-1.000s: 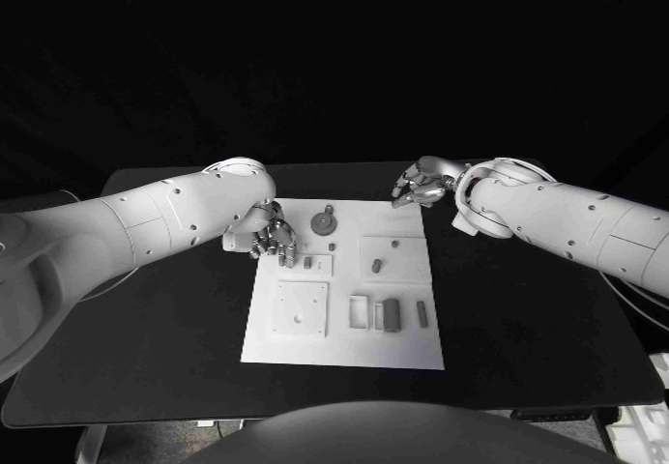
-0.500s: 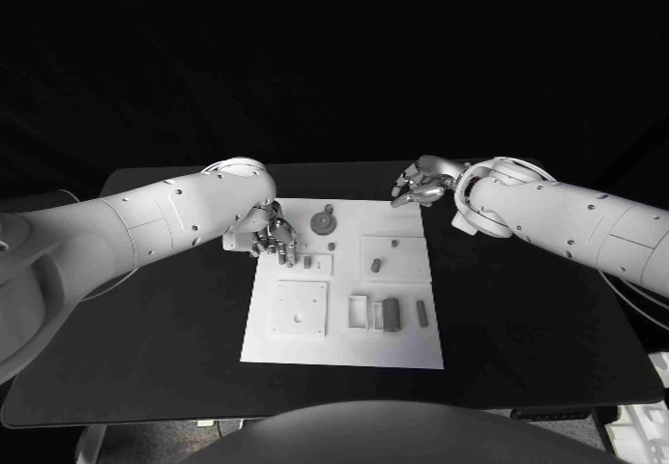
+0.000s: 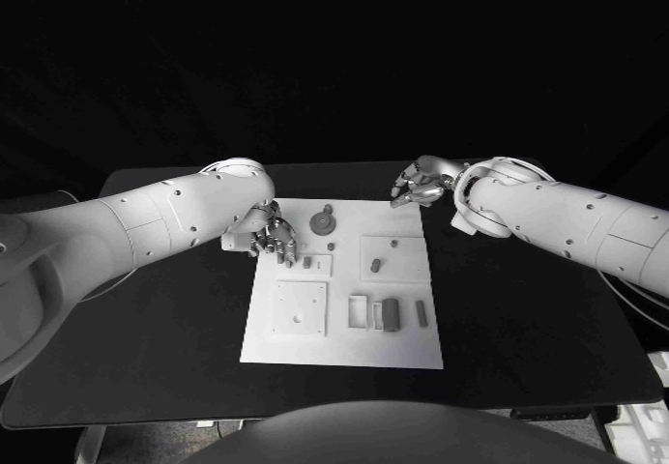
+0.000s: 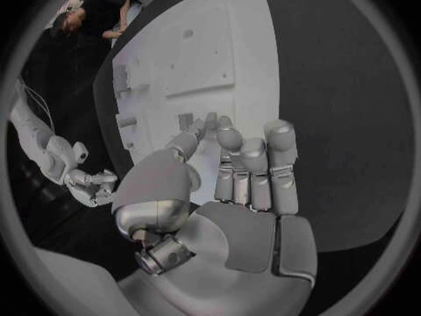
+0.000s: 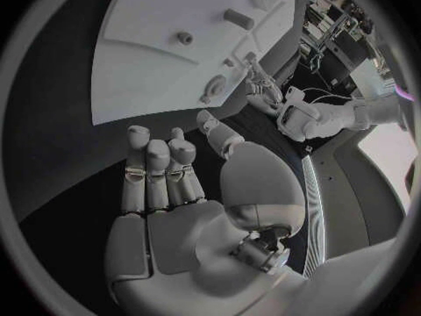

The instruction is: Assemble the parts on the task board

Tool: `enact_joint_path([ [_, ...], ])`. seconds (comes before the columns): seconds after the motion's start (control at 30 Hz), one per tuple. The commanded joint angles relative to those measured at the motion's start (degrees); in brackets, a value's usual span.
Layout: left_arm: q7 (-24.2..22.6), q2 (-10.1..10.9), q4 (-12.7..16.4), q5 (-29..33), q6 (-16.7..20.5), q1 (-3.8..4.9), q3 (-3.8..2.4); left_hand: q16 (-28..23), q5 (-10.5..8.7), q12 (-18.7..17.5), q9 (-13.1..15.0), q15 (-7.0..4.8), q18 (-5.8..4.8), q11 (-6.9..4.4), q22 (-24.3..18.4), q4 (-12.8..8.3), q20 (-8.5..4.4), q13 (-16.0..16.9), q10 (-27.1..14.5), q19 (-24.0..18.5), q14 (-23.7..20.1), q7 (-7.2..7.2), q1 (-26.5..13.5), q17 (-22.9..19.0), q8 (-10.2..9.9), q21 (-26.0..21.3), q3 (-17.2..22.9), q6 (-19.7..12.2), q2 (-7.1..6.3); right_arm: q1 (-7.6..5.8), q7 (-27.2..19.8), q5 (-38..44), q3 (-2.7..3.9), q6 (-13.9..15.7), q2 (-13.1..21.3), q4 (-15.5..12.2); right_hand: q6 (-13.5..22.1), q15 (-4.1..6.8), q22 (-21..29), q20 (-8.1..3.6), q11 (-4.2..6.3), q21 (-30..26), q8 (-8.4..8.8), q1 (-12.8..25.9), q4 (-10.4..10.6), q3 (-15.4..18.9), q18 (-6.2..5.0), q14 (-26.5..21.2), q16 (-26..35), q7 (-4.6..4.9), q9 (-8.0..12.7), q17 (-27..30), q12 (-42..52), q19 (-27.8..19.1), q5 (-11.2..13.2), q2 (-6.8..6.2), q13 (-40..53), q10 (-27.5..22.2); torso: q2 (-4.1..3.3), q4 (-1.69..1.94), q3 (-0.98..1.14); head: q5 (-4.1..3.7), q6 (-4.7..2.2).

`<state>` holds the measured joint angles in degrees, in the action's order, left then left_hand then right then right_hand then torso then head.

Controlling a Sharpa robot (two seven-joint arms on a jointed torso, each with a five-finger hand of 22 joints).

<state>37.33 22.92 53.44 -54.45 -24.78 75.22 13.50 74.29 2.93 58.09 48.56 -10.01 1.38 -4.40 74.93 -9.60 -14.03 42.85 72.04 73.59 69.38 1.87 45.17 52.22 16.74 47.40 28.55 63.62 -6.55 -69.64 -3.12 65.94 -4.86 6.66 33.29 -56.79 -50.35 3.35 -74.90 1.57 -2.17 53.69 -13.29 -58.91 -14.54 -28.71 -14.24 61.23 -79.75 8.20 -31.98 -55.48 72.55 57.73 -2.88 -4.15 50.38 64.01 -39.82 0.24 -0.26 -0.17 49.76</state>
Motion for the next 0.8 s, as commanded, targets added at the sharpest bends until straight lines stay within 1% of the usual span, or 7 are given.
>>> enact_joint_path([
  [0.03, -0.31, 0.29, -0.10, -1.08, 1.82, -0.06, 0.01, 0.39, -0.18, 0.24, 0.20, -0.02, 2.84, -0.03, 0.80, 0.92, -0.34, 0.11, -0.46, -0.38, -0.75, 0.09, -1.56, -0.01, -0.28, -0.41, -0.92, -0.48, -1.55, 0.02, -0.24, 0.12, 0.01, -0.68, 0.06, 0.01, 0.14, 0.43, -0.72, -0.15, -0.02, -0.24, 0.26, 0.56, 0.22, -0.08, -0.76, -0.02, 0.10, 0.45, -0.09, 0.06, 0.17, 0.38, -0.14, 0.22, -0.05, -0.20, -0.01, -0.01, 0.02, 0.00, -0.06],
  [0.1, -0.45, 0.48, -0.04, -1.46, 2.23, -0.06, 0.01, 0.53, -0.22, 0.33, 0.48, -0.08, 3.02, -0.10, 0.89, -0.07, -0.51, 0.23, -0.60, -0.56, -0.92, 0.05, -2.12, 0.08, -0.20, -0.38, -2.44, -0.60, -0.58, 0.02, -0.24, 0.12, 0.01, -0.70, 0.07, -0.01, 0.14, 0.43, -0.72, -0.15, -0.02, -0.24, 0.26, 0.56, 0.22, -0.08, -0.76, -0.02, 0.10, 0.45, -0.10, 0.06, 0.17, 0.38, -0.14, 0.22, -0.05, -0.20, 0.00, -0.02, 0.00, -0.03, -0.07],
  [0.23, -1.23, 1.50, 0.58, -1.65, 3.46, -0.17, -0.01, 0.53, -0.22, 0.33, 0.48, -0.08, 3.02, -0.10, 0.89, -0.07, -0.51, 0.23, -0.60, -0.56, -0.92, 0.05, -2.12, 0.08, -0.20, -0.38, -2.44, -0.60, -0.58, 0.02, -0.26, 0.12, 0.01, -0.68, 0.12, 0.01, 0.15, 0.43, -0.72, -0.15, -0.02, -0.24, 0.27, 0.56, 0.23, -0.09, -0.76, -0.02, 0.11, 0.45, -0.10, 0.06, 0.17, 0.38, -0.14, 0.22, -0.06, -0.20, 0.00, -0.01, -0.01, -0.07, -0.09],
  [0.3, -1.47, 1.98, 0.85, -1.63, 4.23, -0.17, -0.02, 0.54, -0.16, 0.33, 0.52, -0.06, 2.96, -0.06, 0.91, -0.13, -0.45, 0.24, -0.64, -0.65, -0.97, 0.07, -3.09, 0.09, -0.20, -0.39, -3.41, -0.63, -1.43, 0.03, -0.26, 0.12, 0.01, -0.71, 0.13, -0.01, 0.15, 0.43, -0.72, -0.15, -0.02, -0.24, 0.27, 0.56, 0.23, -0.09, -0.76, -0.02, 0.10, 0.45, -0.10, 0.06, 0.17, 0.38, -0.14, 0.22, -0.06, -0.20, 0.00, 0.02, -0.03, -0.16, -0.12],
  [0.43, -1.38, 3.10, 1.65, -1.65, 4.52, -0.15, -0.03, 0.63, -0.15, 0.36, 0.90, -0.30, 3.29, -0.28, 0.84, -2.68, -0.75, 0.32, -0.70, -0.82, -1.08, -0.15, -4.10, 0.08, -0.15, -0.51, -6.40, -0.67, -0.08, 0.04, -0.28, 0.12, 0.01, -0.71, 0.20, -0.07, 0.15, 0.43, -0.72, -0.15, -0.02, -0.24, 0.28, 0.56, 0.23, -0.10, -0.76, -0.02, 0.10, 0.45, -0.11, 0.06, 0.17, 0.38, -0.14, 0.23, -0.06, -0.20, 0.02, 0.02, 0.00, -0.18, -0.17],
  [0.5, -1.50, 3.58, 1.94, -1.65, 4.35, -0.14, -0.04, 0.64, -0.15, 0.38, 0.96, -0.38, 3.40, -0.36, 0.81, -3.44, -0.85, 0.32, -0.60, -0.64, -1.00, -0.23, -2.41, 0.05, -0.11, -0.48, -5.39, -0.57, 1.06, 0.04, -0.26, 0.12, 0.01, -0.71, 0.29, -0.05, 0.15, 0.43, -0.72, -0.15, -0.02, -0.24, 0.28, 0.56, 0.23, -0.10, -0.76, -0.02, 0.10, 0.45, -0.11, 0.06, 0.17, 0.39, -0.14, 0.23, -0.06, -0.20, 0.04, 0.04, 0.00, -0.22, -0.14],
  [0.8, -1.51, 5.38, 3.16, -1.60, 4.13, -0.12, -0.07, 0.60, -0.07, 0.34, 1.05, -0.35, 3.20, -0.36, 0.73, -5.24, -0.65, 0.19, -0.32, -0.17, -0.73, -0.23, 2.41, -0.16, -0.14, -0.41, -1.79, -0.30, 2.21, 0.05, -0.24, 0.12, 0.01, -0.72, 0.43, -0.13, 0.14, 0.43, -0.72, -0.15, -0.02, -0.24, 0.28, 0.55, 0.23, -0.10, -0.76, -0.01, 0.10, 0.45, -0.12, 0.06, 0.17, 0.39, -0.14, 0.24, -0.06, -0.20, -0.01, 0.04, -0.02, -0.23, -0.14],
])
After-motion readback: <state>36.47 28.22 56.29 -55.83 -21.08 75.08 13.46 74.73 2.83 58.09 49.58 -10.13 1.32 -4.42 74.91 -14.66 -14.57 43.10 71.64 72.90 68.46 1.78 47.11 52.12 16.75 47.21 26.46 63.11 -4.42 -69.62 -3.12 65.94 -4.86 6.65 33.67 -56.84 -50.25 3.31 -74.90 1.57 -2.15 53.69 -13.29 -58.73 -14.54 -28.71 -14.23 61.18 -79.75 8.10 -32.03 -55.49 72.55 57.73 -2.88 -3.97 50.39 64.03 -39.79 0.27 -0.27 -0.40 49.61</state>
